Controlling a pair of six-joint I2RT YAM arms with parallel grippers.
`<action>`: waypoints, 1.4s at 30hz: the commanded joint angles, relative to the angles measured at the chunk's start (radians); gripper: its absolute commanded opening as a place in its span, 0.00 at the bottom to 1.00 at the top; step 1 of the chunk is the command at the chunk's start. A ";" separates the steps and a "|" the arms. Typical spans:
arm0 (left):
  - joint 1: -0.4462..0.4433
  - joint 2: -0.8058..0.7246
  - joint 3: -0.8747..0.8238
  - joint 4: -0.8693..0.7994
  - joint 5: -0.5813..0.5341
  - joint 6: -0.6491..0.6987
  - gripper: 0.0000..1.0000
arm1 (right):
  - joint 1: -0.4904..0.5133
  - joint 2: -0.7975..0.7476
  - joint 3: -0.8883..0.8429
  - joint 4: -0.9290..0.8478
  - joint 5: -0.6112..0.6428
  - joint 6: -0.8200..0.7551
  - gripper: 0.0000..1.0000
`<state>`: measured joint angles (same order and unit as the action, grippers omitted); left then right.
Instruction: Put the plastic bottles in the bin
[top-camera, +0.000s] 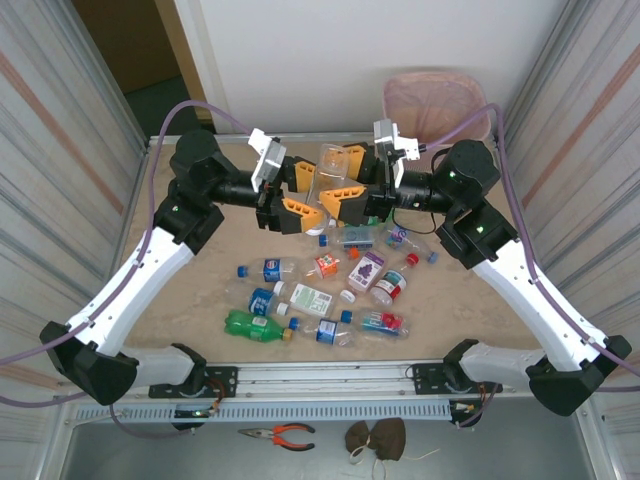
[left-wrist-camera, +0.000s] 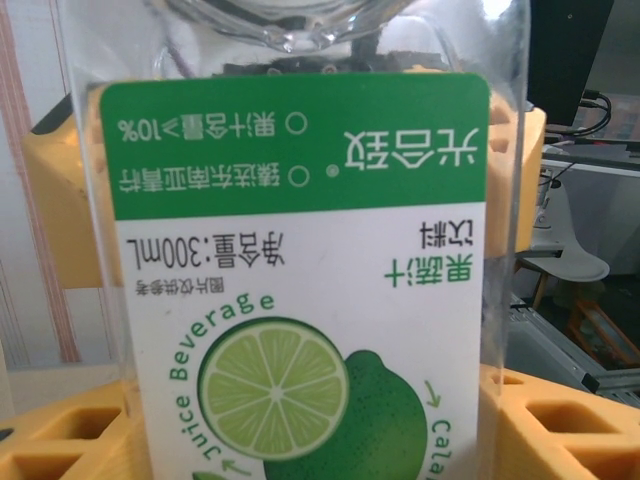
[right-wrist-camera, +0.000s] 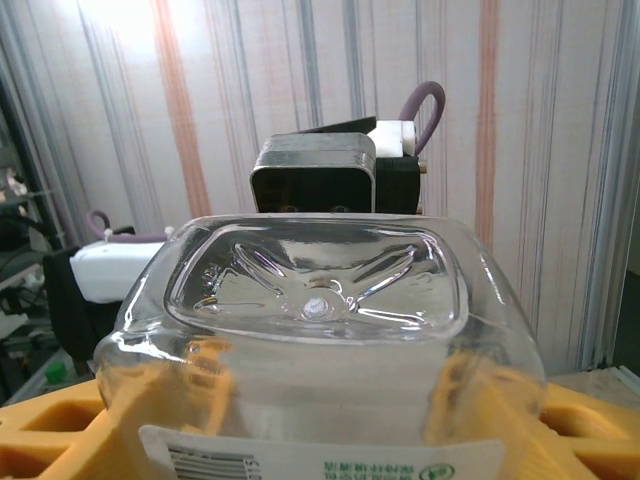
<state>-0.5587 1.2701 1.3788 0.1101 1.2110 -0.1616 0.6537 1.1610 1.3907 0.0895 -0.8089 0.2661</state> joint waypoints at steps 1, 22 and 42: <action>-0.009 -0.025 0.023 0.039 0.004 0.014 0.58 | 0.010 -0.007 0.034 0.021 -0.001 -0.012 0.59; 0.041 -0.180 -0.128 -0.084 -0.296 0.091 0.91 | -0.038 0.007 0.141 -0.229 0.365 -0.159 0.50; 0.068 -0.184 -0.205 -0.103 -0.372 0.077 0.87 | -0.537 0.344 0.354 -0.342 0.836 0.407 0.37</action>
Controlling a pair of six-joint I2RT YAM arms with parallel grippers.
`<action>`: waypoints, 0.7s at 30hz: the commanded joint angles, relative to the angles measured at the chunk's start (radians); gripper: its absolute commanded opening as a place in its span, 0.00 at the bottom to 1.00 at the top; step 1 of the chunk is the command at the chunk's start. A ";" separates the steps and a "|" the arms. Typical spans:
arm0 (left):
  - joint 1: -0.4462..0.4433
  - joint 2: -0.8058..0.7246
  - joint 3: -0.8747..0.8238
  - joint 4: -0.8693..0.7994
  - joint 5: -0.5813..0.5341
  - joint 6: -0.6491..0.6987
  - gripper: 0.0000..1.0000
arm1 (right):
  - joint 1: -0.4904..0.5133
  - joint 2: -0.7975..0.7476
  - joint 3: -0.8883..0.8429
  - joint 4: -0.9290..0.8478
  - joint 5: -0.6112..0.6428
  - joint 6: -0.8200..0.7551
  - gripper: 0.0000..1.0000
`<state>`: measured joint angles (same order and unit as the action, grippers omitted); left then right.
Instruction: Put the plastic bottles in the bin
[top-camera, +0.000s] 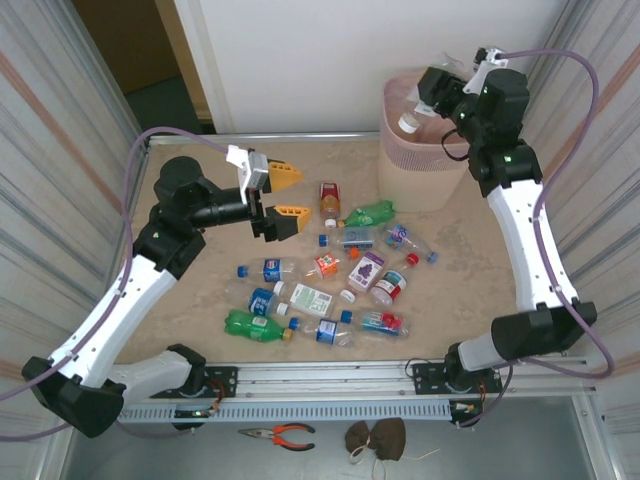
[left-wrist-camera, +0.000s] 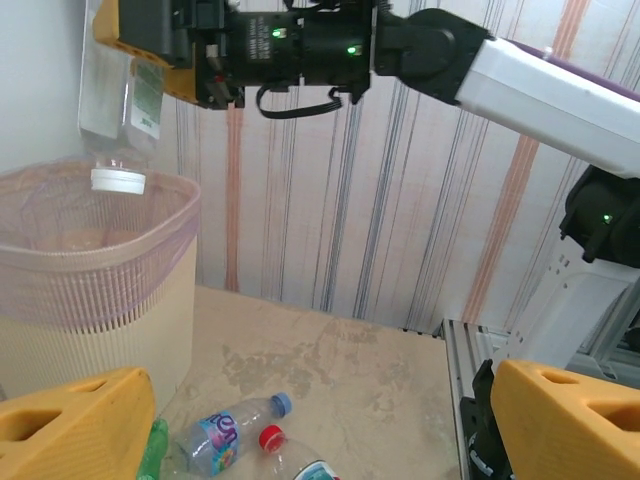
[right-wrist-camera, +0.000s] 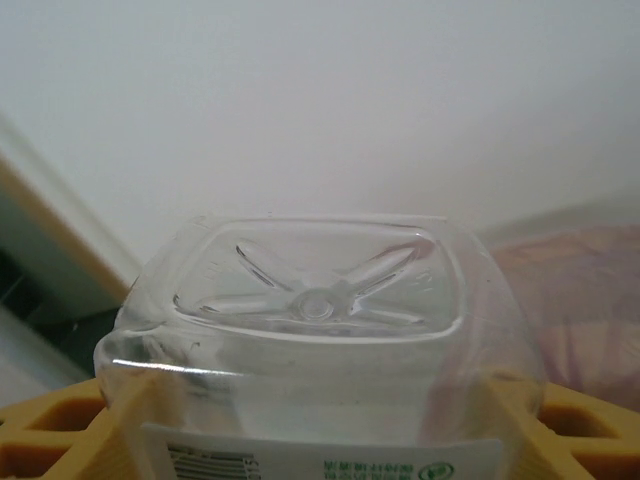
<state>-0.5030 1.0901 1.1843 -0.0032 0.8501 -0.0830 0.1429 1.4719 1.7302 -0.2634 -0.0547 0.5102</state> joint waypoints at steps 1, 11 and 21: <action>0.012 -0.003 -0.013 0.009 -0.014 -0.002 0.87 | -0.043 0.056 0.015 0.012 0.091 0.216 0.37; 0.034 0.014 -0.062 0.030 -0.060 -0.019 0.84 | -0.070 0.376 0.269 -0.211 0.233 0.684 0.40; 0.043 0.022 -0.104 0.032 -0.085 -0.029 0.83 | -0.060 0.629 0.500 -0.354 0.324 0.894 0.45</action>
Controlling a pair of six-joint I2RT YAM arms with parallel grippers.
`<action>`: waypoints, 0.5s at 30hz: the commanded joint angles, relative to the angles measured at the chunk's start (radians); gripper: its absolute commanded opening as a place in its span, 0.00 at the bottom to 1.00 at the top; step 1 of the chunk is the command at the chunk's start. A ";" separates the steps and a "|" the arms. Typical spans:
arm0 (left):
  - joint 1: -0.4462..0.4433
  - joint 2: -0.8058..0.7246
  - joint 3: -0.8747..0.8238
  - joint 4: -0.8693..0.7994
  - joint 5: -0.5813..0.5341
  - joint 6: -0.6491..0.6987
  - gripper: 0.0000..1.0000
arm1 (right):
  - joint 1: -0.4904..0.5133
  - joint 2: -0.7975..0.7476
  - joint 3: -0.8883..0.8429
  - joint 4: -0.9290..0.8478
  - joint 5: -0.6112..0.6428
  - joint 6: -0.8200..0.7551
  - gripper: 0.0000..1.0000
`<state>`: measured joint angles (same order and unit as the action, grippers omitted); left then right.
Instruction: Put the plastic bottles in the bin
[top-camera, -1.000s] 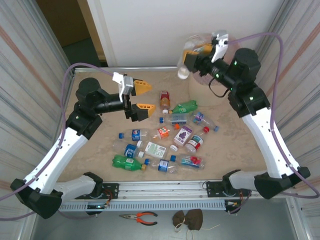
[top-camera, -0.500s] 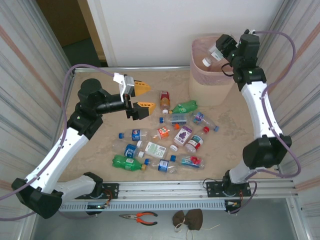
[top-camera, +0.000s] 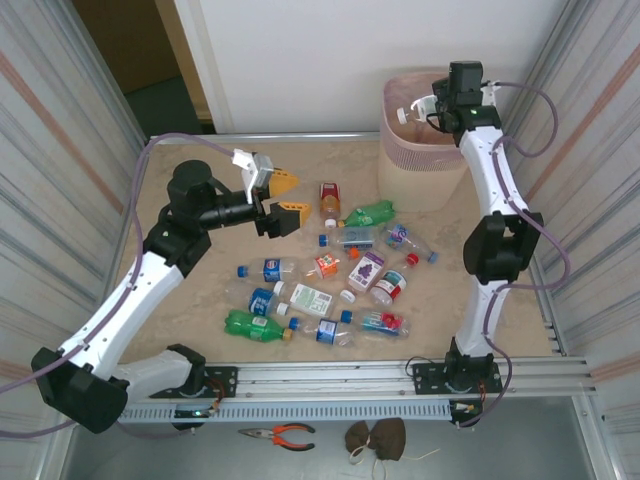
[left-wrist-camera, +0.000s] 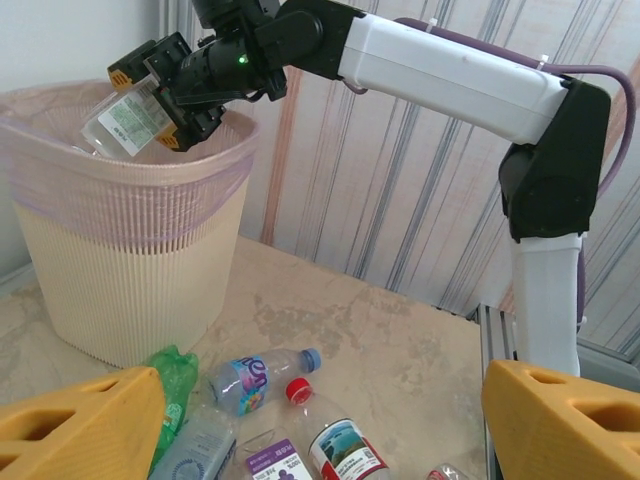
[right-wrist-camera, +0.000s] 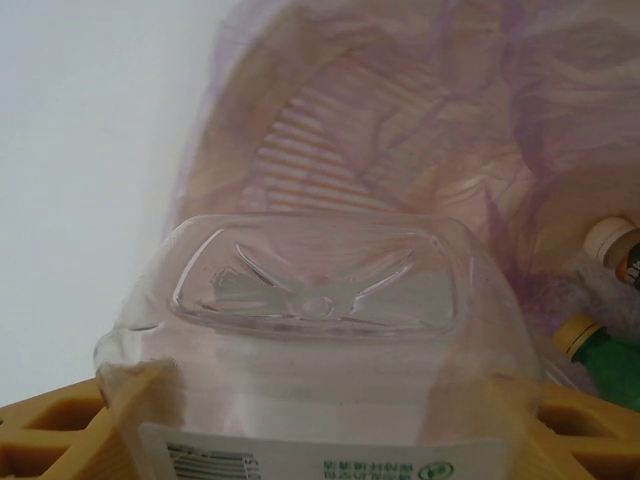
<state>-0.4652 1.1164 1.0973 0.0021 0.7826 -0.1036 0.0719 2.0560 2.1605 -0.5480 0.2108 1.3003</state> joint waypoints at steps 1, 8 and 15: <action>0.007 -0.004 -0.020 0.027 -0.020 -0.010 0.83 | 0.011 0.071 0.094 -0.083 0.063 0.119 0.46; 0.022 0.008 -0.025 0.000 -0.039 -0.011 0.82 | 0.019 0.200 0.181 -0.122 0.075 0.183 0.48; 0.030 0.015 -0.046 -0.019 -0.063 -0.019 0.81 | 0.019 0.280 0.201 -0.127 0.058 0.212 0.53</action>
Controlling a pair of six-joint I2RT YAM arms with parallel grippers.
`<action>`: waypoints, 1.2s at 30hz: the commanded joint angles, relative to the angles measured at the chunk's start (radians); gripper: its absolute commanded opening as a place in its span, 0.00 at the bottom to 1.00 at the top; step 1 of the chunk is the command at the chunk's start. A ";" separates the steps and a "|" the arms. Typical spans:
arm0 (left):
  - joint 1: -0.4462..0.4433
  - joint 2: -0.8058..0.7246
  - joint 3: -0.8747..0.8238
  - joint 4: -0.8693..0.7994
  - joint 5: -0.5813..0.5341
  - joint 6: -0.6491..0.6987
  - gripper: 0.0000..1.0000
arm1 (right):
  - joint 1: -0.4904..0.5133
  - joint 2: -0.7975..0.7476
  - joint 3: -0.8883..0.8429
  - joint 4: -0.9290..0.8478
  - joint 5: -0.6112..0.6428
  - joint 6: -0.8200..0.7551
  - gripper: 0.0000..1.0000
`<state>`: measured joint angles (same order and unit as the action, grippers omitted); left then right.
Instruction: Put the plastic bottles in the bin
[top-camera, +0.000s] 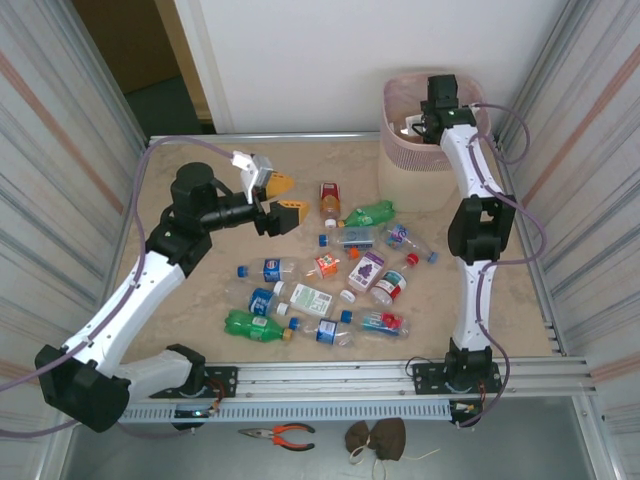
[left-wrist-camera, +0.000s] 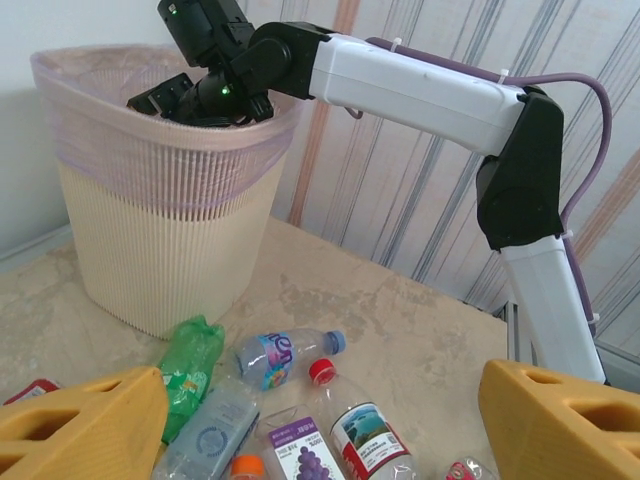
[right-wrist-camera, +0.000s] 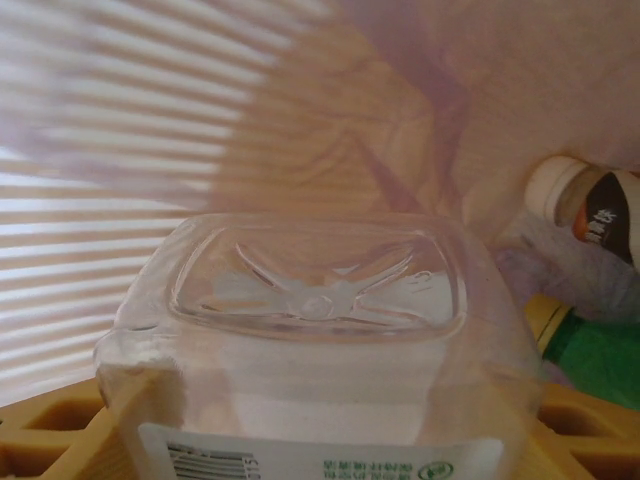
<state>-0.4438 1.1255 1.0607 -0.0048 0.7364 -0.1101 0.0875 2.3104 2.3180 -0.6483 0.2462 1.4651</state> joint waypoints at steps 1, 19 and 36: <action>0.008 0.005 -0.009 -0.019 -0.021 -0.012 0.81 | 0.003 0.035 0.043 -0.036 0.022 0.052 0.54; 0.009 -0.002 -0.048 -0.101 -0.138 -0.110 0.77 | -0.002 -0.025 0.049 -0.076 0.025 0.065 0.86; 0.009 -0.090 -0.109 -0.424 -0.511 -0.442 0.78 | 0.011 -0.277 -0.022 -0.038 -0.022 -0.081 0.85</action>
<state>-0.4438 1.0801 0.9756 -0.3336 0.3527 -0.4400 0.0914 2.1136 2.3238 -0.7013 0.2375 1.4475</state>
